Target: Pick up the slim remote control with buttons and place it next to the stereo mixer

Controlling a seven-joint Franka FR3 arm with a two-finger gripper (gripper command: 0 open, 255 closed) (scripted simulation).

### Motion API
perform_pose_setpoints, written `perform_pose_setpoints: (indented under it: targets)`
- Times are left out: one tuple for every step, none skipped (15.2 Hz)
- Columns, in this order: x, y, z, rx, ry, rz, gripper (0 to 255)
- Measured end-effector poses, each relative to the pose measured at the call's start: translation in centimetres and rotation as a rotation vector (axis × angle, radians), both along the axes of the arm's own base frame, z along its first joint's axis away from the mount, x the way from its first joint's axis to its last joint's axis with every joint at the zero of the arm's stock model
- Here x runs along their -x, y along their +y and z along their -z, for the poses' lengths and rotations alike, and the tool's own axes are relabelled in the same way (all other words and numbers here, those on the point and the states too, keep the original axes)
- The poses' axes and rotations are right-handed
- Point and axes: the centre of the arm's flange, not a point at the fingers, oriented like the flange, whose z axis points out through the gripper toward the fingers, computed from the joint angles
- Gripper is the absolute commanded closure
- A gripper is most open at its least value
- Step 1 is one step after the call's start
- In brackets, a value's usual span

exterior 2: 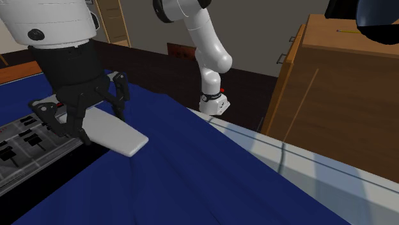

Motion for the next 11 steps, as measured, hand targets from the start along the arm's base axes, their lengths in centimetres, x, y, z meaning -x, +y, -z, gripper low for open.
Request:
perform_pose_setpoints:
  targets:
    - [-0.2, -0.1, 0.4, 0.0, 0.0, 0.0, 255]
    - [-0.3, -0.2, 0.9, 0.0, 0.0, -0.001, 255]
    - [-0.3, -0.3, 1.3, 0.0, 0.0, -0.001, 255]
    - [-0.3, -0.4, 1.8, 0.0, 0.0, -0.001, 255]
    - [-0.4, -0.3, 2.3, 0.0, 0.0, -0.001, 255]
    - [-0.4, -0.2, 2.8, 0.0, 0.0, -0.001, 255]
    - [-0.4, -0.2, 3.4, 0.0, 0.0, -0.002, 255]
    - [-0.4, -0.3, 3.9, 0.0, 0.0, -0.002, 255]
    - [-0.4, -0.3, 4.4, 0.0, 0.0, -0.002, 255]
    - [-0.3, -0.4, 5.1, 0.0, 0.001, -0.002, 255]
    - [-0.4, -0.3, 5.5, 0.0, 0.0, -0.002, 255]
